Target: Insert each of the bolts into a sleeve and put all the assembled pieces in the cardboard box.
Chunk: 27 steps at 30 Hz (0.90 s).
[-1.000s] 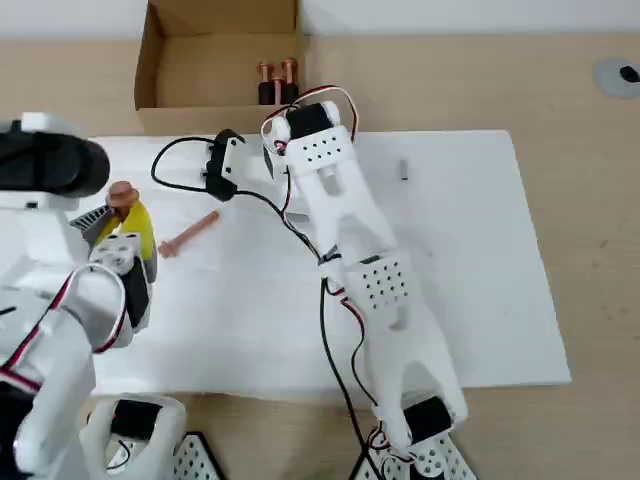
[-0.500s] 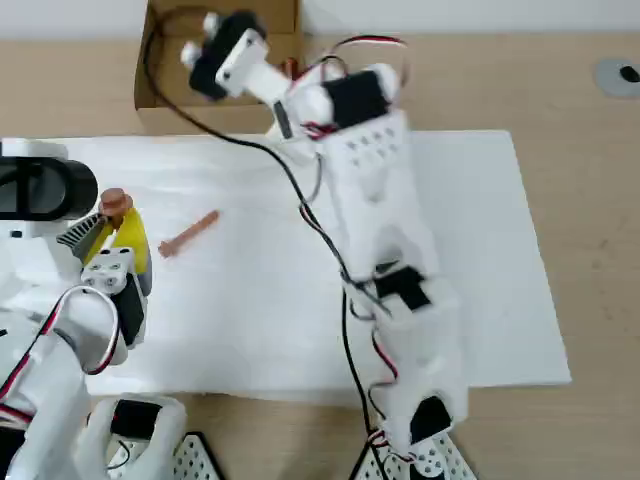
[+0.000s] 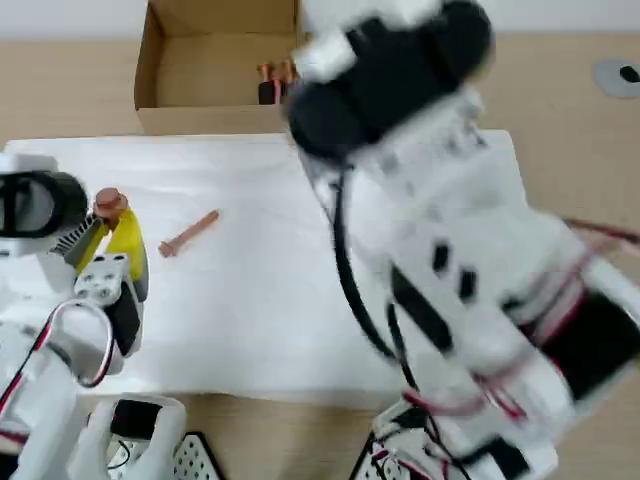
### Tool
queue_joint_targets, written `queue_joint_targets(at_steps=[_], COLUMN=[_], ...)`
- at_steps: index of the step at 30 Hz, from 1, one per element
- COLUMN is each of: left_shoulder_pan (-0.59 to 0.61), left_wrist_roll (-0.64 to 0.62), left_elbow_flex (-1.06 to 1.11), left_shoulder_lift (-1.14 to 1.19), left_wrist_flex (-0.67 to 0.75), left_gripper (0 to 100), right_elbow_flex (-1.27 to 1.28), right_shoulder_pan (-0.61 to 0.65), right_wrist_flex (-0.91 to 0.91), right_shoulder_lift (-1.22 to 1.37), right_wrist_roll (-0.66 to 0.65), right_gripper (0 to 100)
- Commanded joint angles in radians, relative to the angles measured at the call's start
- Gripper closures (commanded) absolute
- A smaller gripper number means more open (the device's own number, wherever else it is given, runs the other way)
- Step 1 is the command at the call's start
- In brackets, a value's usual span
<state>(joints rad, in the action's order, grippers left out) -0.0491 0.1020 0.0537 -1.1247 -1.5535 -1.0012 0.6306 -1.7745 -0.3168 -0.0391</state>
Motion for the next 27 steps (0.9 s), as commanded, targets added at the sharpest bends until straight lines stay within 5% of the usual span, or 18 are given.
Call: queue_joint_targets(at_steps=[1, 14, 27], left_shoulder_pan=[-0.002, -0.006, -0.011], left_wrist_roll=[-0.003, -0.003, -0.003], left_elbow_flex=[-0.003, 0.012, 0.256], left_shoulder_lift=[-0.028, -0.067, -0.074], left_wrist_flex=[0.071, 0.229, 0.555], left_gripper=[99, 99, 99], right_elbow_flex=[0.177, 1.041, 1.888], right_shoulder_pan=[0.016, 0.016, 0.077], right_wrist_flex=[-0.014, 0.204, 1.108], right_shoulder_lift=[-0.163, -0.639, -0.981], right_wrist_roll=[0.011, 0.017, 0.015], right_gripper=[98.8, 98.8, 98.8])
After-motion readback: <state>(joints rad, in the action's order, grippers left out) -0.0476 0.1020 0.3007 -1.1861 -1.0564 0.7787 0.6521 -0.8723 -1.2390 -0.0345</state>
